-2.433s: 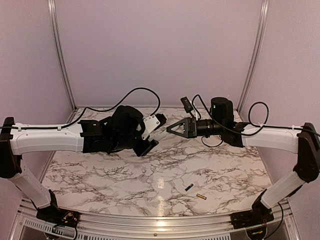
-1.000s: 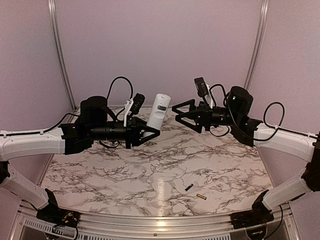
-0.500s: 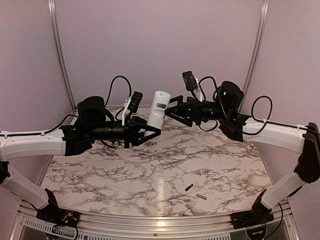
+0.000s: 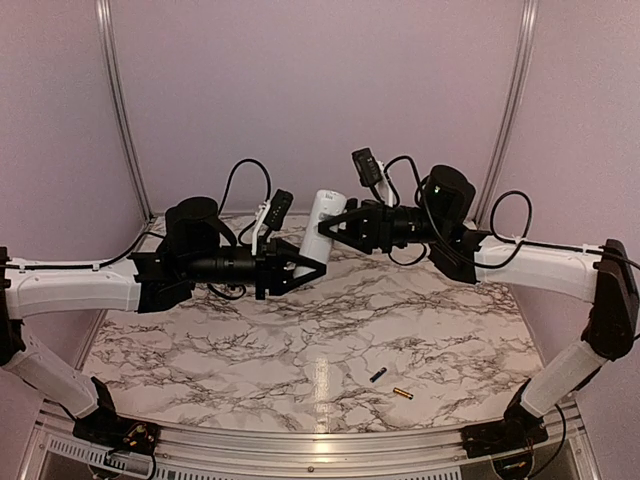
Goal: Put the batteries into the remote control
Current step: Pass from the left arm to the right
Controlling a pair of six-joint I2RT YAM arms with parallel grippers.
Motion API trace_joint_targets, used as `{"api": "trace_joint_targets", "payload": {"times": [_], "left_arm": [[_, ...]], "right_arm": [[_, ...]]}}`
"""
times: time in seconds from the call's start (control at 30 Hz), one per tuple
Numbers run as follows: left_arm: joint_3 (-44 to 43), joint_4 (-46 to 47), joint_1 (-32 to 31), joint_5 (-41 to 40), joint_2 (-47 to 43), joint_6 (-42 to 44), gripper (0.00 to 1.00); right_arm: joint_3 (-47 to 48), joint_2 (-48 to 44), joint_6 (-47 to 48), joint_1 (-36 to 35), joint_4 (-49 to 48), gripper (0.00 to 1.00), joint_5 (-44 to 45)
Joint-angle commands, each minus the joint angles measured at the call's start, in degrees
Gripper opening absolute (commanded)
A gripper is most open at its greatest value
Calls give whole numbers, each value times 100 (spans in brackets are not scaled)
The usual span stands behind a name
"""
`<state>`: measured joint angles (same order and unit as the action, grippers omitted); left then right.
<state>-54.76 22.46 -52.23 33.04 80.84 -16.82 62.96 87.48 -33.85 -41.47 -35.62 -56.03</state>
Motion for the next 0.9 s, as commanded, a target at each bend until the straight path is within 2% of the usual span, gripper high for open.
{"api": "trace_joint_targets", "payload": {"times": [0.0, 0.13, 0.5, 0.53, 0.57, 0.67, 0.8, 0.87], "left_arm": [[-52, 245, 8, 98, 111, -53, 0], [-52, 287, 7, 147, 163, -81, 0], [-17, 332, 11, 130, 143, -152, 2], [-21, 305, 11, 88, 135, -148, 6], [-25, 257, 13, 36, 122, -130, 16], [-66, -69, 51, -99, 48, 57, 49], [-153, -929, 172, -729, -270, 475, 76], [-90, -1197, 186, -1154, -550, 713, 93]], "right_arm": [[239, 69, -27, -80, -113, 57, -4], [271, 95, -40, -76, -92, 49, -45], [327, 167, -80, -80, -14, 14, -174], [335, 170, -50, -79, 44, 12, -164], [341, 164, -18, -80, 109, 10, -163], [366, 113, 135, -70, 456, 3, -124], [303, 10, 340, 32, 1131, 0, 36], [191, -48, 355, 101, 1330, 0, 97]]}}
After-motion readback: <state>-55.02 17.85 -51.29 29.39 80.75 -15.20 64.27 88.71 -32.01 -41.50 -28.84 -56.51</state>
